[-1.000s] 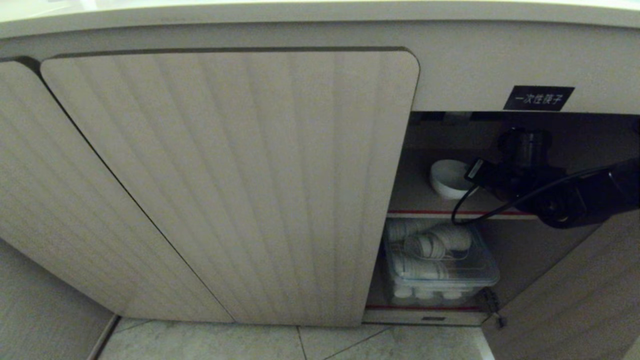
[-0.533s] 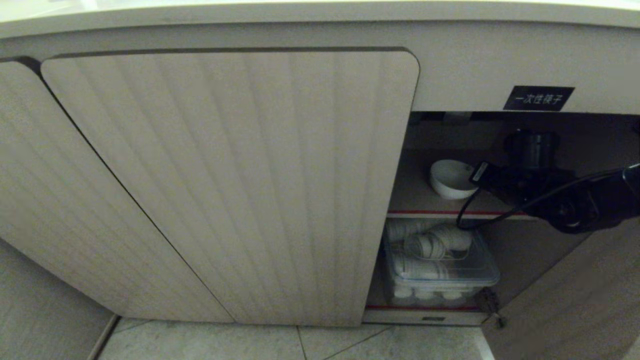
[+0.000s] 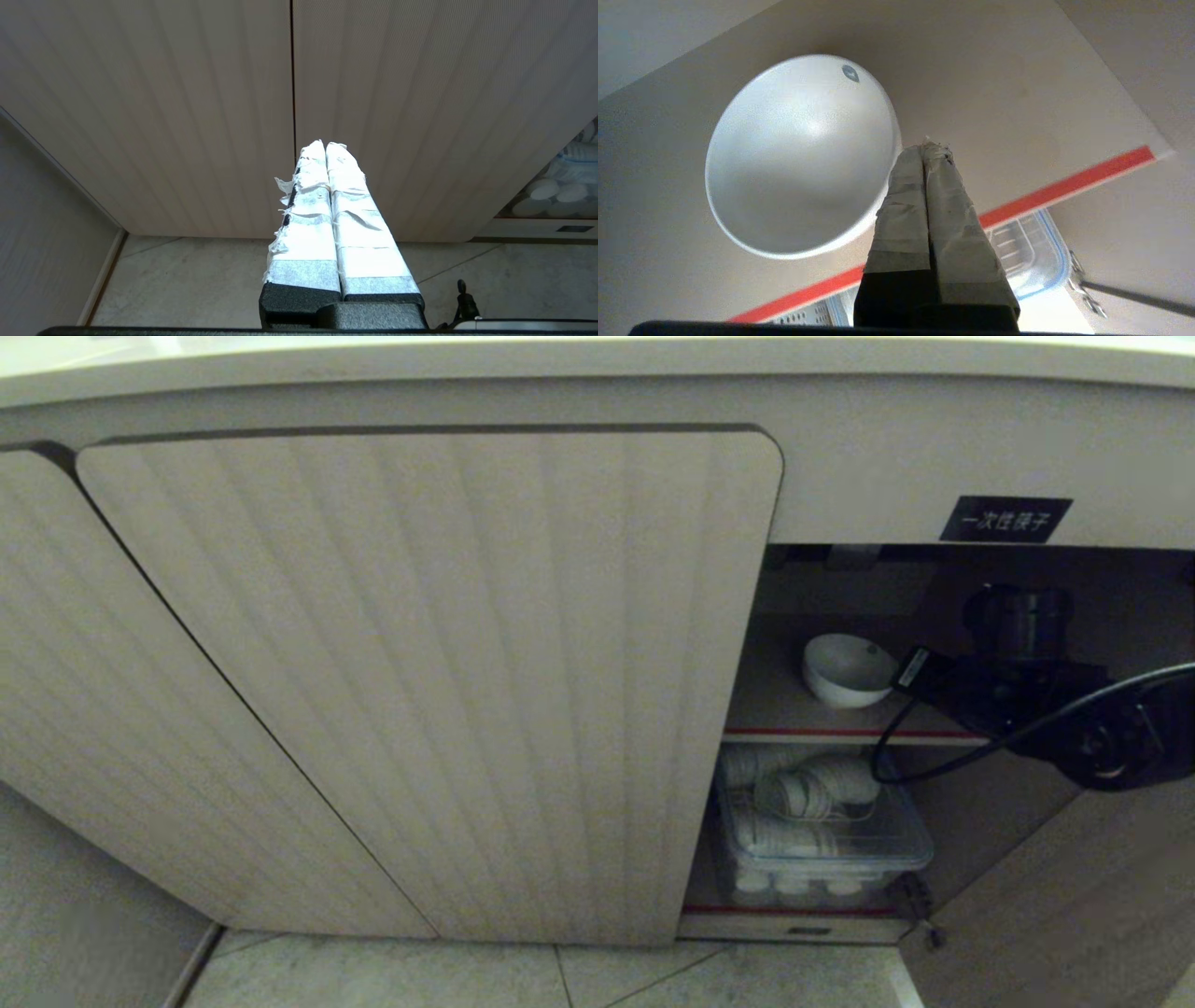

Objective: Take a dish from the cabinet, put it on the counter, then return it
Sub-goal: Close the cabinet door

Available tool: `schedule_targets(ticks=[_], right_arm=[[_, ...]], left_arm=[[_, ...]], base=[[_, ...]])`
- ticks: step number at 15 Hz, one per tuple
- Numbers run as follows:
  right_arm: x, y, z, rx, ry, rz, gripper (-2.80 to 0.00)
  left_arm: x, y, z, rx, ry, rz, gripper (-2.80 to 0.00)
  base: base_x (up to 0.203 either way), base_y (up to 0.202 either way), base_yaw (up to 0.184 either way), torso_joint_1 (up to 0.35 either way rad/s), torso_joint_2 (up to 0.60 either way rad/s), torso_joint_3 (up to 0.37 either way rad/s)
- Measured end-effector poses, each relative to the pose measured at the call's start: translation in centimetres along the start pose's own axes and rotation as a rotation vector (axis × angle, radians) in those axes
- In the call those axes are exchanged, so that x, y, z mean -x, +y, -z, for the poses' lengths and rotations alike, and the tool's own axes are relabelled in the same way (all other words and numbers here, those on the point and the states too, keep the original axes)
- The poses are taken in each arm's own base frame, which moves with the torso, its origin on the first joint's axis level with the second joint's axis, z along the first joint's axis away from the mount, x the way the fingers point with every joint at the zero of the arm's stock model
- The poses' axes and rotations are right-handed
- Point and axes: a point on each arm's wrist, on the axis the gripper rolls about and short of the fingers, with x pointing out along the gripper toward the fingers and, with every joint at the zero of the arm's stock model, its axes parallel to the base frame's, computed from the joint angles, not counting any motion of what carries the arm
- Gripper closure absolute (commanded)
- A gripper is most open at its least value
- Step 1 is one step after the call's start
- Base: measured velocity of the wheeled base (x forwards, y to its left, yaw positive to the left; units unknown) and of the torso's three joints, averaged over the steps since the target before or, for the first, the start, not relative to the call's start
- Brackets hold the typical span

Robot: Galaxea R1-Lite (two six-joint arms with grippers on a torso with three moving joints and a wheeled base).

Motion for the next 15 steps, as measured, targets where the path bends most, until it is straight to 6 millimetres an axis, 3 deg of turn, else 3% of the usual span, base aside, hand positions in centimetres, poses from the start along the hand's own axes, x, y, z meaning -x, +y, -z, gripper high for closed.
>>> schedule_targets(ticks=[15], right_arm=[[5.3,-2.4,0.6,0.048,0.046,-0.016,0.0]], left_arm=[[0.0,0.0,0.0,0.0,0.0,-0.001,0.0]], base=[[0.0,0.0,0.0,0.0,0.0,0.0]])
